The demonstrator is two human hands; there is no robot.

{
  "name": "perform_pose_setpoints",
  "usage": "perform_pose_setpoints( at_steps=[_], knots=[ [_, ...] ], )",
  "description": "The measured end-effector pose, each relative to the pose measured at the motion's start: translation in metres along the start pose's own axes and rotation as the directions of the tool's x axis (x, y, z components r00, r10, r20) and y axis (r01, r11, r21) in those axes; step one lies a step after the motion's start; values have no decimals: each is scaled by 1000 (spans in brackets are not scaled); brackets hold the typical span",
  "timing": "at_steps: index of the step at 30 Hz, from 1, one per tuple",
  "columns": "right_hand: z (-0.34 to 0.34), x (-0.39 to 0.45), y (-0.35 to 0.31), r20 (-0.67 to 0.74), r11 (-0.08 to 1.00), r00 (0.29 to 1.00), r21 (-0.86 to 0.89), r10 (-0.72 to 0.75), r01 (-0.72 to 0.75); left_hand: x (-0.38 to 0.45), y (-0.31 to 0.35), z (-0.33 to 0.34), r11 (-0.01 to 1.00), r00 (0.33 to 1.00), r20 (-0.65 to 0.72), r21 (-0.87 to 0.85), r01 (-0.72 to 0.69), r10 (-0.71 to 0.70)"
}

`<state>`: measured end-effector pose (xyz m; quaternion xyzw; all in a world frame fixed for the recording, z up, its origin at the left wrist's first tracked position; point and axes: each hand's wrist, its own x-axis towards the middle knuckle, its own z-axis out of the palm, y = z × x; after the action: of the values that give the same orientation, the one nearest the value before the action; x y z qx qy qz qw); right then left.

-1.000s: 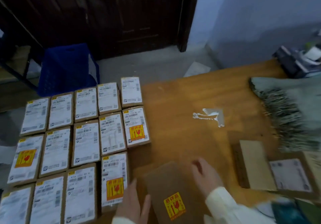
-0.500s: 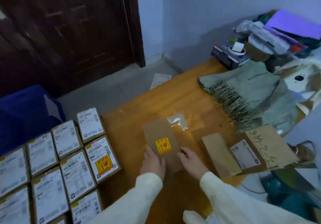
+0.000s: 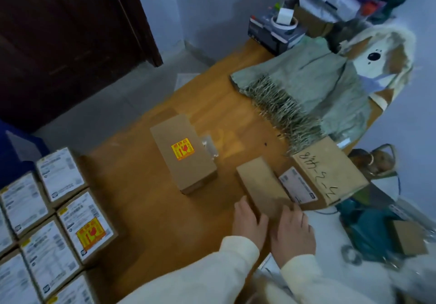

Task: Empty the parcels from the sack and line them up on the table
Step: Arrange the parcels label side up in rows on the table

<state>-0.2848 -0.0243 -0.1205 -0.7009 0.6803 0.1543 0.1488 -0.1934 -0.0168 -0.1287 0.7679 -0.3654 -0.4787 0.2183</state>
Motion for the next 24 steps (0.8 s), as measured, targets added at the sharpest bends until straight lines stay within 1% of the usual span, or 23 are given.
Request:
perform_pose_setpoints(
  at_steps=[3, 5, 8, 9, 10, 12, 13, 15, 16, 17, 18, 19, 21, 22, 23, 24],
  knots=[
    [5, 4, 10, -20, 994, 999, 102, -34, 36, 10, 5, 8, 997, 999, 23, -65, 33, -31],
    [6, 6, 12, -43, 963, 998, 263, -49, 59, 17, 1, 6, 992, 997, 36, -108, 70, -67],
    [5, 5, 8, -26, 832, 1000, 554, -6, 20, 21, -9, 3, 977, 992, 48, -174, 122, -116],
    [6, 4, 5, -18, 797, 1000, 604, 2, 9, 18, -12, 1, 970, 988, 62, -195, 148, -138],
    [7, 3, 3, -13, 784, 1000, 620, 0, 8, 15, -16, -2, 957, 982, 83, -224, 182, -167],
    [9, -3, 1, -40, 807, 999, 589, -22, 41, 9, -23, -7, 895, 957, 142, -341, 289, -255],
    [11, -8, 1, -80, 834, 996, 546, -43, 80, 6, -26, -10, 835, 934, 177, -420, 356, -310],
    [16, -21, -1, -161, 864, 976, 461, -143, 203, 0, -34, -13, 669, 878, 274, -570, 477, -392],
    [20, -29, -3, -176, 858, 962, 438, -210, 268, -5, -39, -14, 598, 844, 330, -598, 534, -424],
    [25, -38, -5, -191, 842, 939, 417, -286, 342, -11, -45, -15, 566, 824, 363, -601, 564, -435],
    [31, -45, -7, -222, 822, 901, 370, -374, 432, -16, -51, -16, 579, 816, 372, -577, 576, -442],
    [37, -53, -9, -236, 802, 852, 293, -467, 520, -21, -58, -17, 619, 815, 363, -530, 579, -452],
    [47, -65, -13, -220, 762, 762, 104, -609, 639, -26, -85, -19, 754, 827, 261, -341, 561, -498],
    [52, -68, -15, -198, 731, 721, 28, -664, 682, -28, -101, -23, 802, 840, 202, -252, 541, -503],
    [57, -70, -16, -166, 690, 678, -19, -716, 723, -33, -113, -31, 828, 853, 149, -207, 521, -500],
    [64, -70, -15, -138, 643, 632, -51, -763, 765, -38, -123, -39, 834, 860, 96, -209, 510, -502]
  ],
)
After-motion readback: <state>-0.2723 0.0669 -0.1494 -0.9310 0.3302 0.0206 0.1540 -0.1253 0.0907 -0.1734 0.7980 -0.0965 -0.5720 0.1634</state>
